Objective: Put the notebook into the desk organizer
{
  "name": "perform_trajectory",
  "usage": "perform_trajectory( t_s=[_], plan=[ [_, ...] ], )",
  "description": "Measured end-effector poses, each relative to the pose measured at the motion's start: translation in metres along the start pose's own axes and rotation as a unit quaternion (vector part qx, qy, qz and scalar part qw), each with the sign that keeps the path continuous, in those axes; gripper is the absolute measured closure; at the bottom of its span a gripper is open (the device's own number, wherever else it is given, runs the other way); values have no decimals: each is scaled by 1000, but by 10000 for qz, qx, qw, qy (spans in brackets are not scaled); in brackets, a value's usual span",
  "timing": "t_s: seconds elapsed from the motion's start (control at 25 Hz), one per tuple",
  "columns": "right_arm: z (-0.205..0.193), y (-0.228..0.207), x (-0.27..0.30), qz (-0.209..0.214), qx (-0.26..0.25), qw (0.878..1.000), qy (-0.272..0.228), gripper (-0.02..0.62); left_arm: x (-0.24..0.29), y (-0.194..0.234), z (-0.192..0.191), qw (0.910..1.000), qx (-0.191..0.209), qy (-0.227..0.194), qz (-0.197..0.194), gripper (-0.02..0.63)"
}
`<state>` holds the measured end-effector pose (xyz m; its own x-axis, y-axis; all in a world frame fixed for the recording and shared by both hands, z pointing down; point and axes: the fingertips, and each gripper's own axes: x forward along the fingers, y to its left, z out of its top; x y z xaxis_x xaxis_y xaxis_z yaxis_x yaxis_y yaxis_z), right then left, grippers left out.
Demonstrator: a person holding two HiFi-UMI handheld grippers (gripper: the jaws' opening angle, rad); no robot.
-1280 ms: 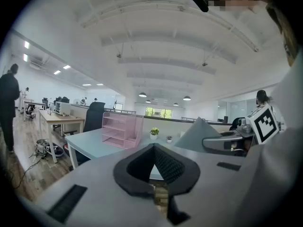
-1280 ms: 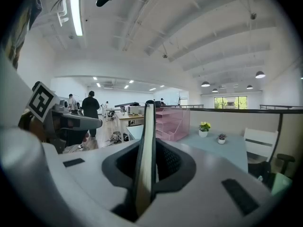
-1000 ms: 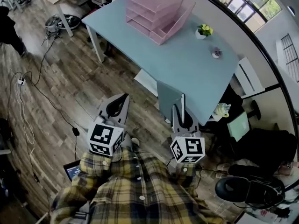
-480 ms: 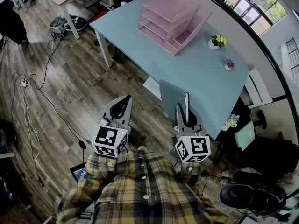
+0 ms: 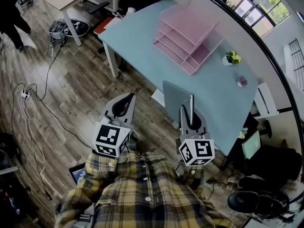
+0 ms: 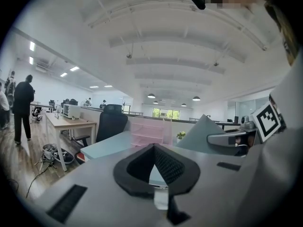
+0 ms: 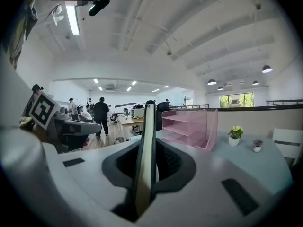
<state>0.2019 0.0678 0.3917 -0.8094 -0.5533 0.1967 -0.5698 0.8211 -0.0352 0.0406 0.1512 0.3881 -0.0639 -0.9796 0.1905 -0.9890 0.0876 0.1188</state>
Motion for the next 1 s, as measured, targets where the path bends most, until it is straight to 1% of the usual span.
perform_trajectory(
  t_s=[0.24, 0.4, 0.76, 1.0],
  plan=[
    [8, 21, 50, -134, 3, 9999, 30, 535, 16, 53, 8, 9999, 43, 41, -118, 612],
    [9, 32, 69, -236, -19, 9997, 62, 535, 20, 77, 10, 9998, 47, 59, -208, 612],
    [8, 34, 91, -422, -74, 9987, 263, 535, 40, 100, -4, 9988, -40, 349, -339, 612],
    [3, 25, 115, -412, -32, 9988, 248, 535, 63, 112, -13, 9983, -81, 489, -322, 612]
  ],
)
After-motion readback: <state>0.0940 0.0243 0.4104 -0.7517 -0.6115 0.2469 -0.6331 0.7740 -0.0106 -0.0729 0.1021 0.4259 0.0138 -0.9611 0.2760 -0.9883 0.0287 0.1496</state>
